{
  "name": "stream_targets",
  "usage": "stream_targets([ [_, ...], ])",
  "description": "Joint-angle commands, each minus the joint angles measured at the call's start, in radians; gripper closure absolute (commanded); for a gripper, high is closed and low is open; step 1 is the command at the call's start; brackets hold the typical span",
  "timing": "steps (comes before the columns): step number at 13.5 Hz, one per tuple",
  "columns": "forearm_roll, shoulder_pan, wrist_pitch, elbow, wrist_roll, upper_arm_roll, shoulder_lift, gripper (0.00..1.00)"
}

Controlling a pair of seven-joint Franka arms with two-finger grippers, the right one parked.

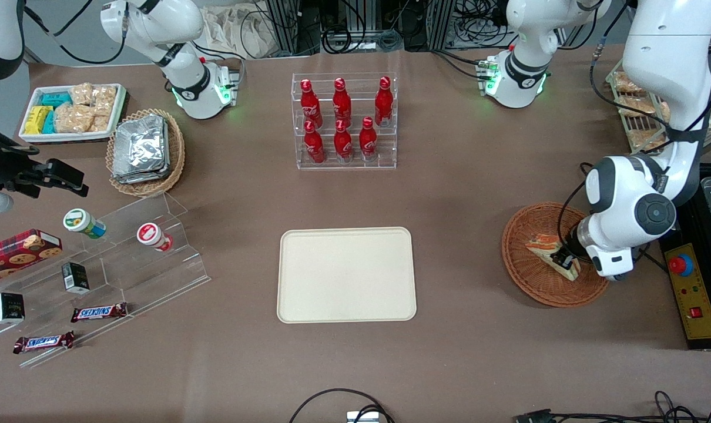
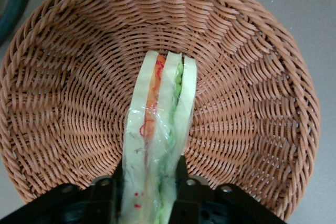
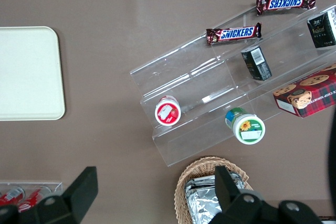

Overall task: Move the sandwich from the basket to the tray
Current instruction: 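Lower the open left gripper onto the wrapped sandwich and close it, then lift the sandwich out of the basket with the left gripper, then carry the sandwich with the left gripper over to the cream tray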

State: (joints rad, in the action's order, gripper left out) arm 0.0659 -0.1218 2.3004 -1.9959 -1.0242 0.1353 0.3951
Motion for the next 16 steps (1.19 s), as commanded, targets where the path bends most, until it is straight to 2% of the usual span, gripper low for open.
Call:
stream_targets([
  [1,-0.012,-0.004,0.002,0.006,0.009,0.007,-0.035,1.00],
  [4,-0.003,0.010,-0.082,0.078,0.039,0.020,-0.067,1.00],
  [7,-0.001,0.016,-0.370,0.329,0.096,0.113,-0.036,1.00],
  [8,0.000,0.031,-0.415,0.395,0.105,0.139,-0.026,1.00],
  [11,-0.001,0.128,-0.424,0.506,0.130,0.161,0.026,1.00],
  [14,0.000,0.253,-0.408,0.621,0.131,0.161,0.138,1.00],
  [16,-0.011,0.298,-0.408,0.738,0.133,0.165,0.241,1.00],
])
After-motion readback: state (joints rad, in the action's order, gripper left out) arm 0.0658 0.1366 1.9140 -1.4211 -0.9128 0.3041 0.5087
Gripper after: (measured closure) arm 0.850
